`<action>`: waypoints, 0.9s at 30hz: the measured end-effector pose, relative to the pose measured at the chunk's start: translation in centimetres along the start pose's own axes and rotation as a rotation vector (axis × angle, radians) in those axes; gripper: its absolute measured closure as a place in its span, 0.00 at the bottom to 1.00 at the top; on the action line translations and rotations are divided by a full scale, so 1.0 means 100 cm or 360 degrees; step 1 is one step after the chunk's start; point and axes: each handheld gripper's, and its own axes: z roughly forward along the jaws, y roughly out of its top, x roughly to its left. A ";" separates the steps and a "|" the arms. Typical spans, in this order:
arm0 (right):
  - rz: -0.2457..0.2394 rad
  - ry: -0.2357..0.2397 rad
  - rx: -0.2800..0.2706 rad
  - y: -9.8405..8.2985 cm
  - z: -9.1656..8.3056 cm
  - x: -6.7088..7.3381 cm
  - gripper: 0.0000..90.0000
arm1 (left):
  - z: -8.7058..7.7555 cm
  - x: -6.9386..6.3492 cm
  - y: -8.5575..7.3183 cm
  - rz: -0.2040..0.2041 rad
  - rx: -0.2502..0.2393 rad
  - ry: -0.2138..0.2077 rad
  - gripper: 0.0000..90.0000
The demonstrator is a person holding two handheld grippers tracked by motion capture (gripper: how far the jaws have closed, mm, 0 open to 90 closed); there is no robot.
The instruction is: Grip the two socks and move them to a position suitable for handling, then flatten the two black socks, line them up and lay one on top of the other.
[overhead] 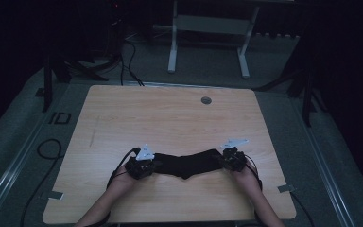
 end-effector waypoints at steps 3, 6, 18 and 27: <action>0.0008 0.0003 0.0002 0.002 0.001 -0.001 0.96 | 0.000 0.001 0.000 -0.0006 -0.0017 0.0001 0.96; 0.0007 0.0032 0.0006 0.003 0.001 0.000 0.90 | -0.001 0.000 0.002 -0.0005 -0.0031 -0.0015 0.85; -0.0086 0.0015 -0.0139 0.018 -0.018 0.007 0.38 | -0.019 0.001 0.013 -0.0048 -0.0179 -0.0054 0.31; -0.0106 0.0045 -0.0203 0.014 -0.021 0.007 0.14 | -0.024 -0.006 0.007 -0.0050 -0.0254 -0.0043 0.09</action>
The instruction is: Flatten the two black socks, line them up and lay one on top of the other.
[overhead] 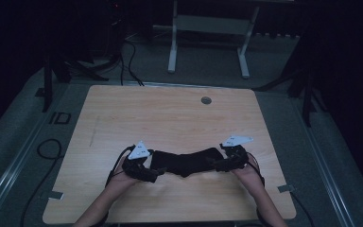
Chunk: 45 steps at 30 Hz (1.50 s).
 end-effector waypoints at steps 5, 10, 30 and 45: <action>-0.0013 0.0021 -0.0046 -0.004 -0.002 -0.001 0.14 | -0.007 0.003 -0.003 -0.0010 -0.0055 0.0019 0.10; -0.0003 -0.0024 -0.0079 -0.008 -0.004 -0.005 0.14 | -0.013 0.007 -0.009 -0.0017 -0.0067 0.0050 0.10; 0.0085 -0.0163 -0.0113 -0.043 -0.040 -0.031 0.14 | -0.054 0.026 -0.037 -0.0106 -0.0079 0.0177 0.10; 0.0202 -0.0297 -0.0107 -0.083 -0.069 -0.047 0.14 | -0.096 0.036 -0.070 -0.0192 -0.0113 0.0329 0.10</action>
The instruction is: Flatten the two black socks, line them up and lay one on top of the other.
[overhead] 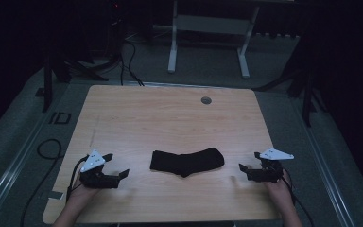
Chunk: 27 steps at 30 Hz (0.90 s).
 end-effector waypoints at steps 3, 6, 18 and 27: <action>0.0031 -0.0023 0.0005 -0.007 -0.004 -0.004 0.14 | -0.007 0.003 -0.007 -0.0026 0.0010 0.0019 0.09; 0.0051 -0.0051 0.0013 -0.012 -0.007 -0.006 0.14 | -0.015 0.007 -0.013 -0.0048 0.0009 0.0054 0.09; 0.0186 -0.0185 -0.0053 -0.037 -0.029 -0.006 0.15 | -0.038 0.013 -0.030 -0.0134 -0.0020 0.0119 0.10; 0.0238 -0.0280 -0.0105 -0.045 -0.039 -0.006 0.15 | -0.047 0.008 -0.035 -0.0143 -0.0059 0.0149 0.10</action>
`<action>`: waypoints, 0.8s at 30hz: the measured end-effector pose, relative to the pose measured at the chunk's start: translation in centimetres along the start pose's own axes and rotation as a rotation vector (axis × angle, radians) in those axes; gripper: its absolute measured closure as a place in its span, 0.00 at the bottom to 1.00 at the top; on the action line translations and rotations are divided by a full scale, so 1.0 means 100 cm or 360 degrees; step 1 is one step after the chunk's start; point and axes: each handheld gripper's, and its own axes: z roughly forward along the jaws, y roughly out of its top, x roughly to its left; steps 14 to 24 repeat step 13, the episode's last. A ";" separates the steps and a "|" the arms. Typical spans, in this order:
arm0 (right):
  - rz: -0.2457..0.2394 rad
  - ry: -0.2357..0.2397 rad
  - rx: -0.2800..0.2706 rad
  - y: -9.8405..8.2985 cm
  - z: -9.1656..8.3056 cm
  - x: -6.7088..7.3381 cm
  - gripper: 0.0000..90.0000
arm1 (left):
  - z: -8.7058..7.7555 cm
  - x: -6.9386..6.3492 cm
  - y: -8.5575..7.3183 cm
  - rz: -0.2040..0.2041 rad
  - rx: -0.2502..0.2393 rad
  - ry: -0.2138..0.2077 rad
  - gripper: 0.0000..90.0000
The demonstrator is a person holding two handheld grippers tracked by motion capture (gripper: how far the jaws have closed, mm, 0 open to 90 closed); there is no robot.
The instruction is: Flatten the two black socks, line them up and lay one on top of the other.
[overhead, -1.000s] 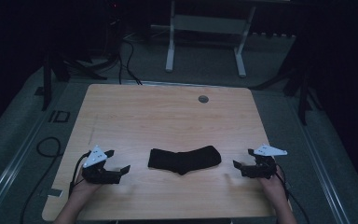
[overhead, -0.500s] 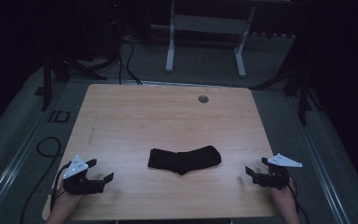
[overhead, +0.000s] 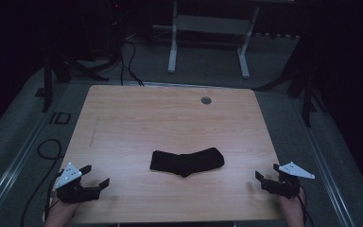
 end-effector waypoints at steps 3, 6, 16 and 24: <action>0.0005 0.0000 -0.0011 0.000 0.000 0.000 0.15 | -0.002 0.000 -0.002 -0.0004 -0.0029 0.0014 0.10; 0.0005 0.0005 -0.0020 0.000 0.000 0.000 0.15 | -0.002 0.000 -0.004 -0.0014 -0.0036 0.0020 0.10; -0.0007 -0.0013 -0.0004 0.000 0.001 0.000 0.15 | -0.003 0.001 -0.005 -0.0019 -0.0062 0.0022 0.10; -0.0007 -0.0013 -0.0004 0.000 0.001 0.000 0.15 | -0.003 0.001 -0.005 -0.0019 -0.0062 0.0022 0.10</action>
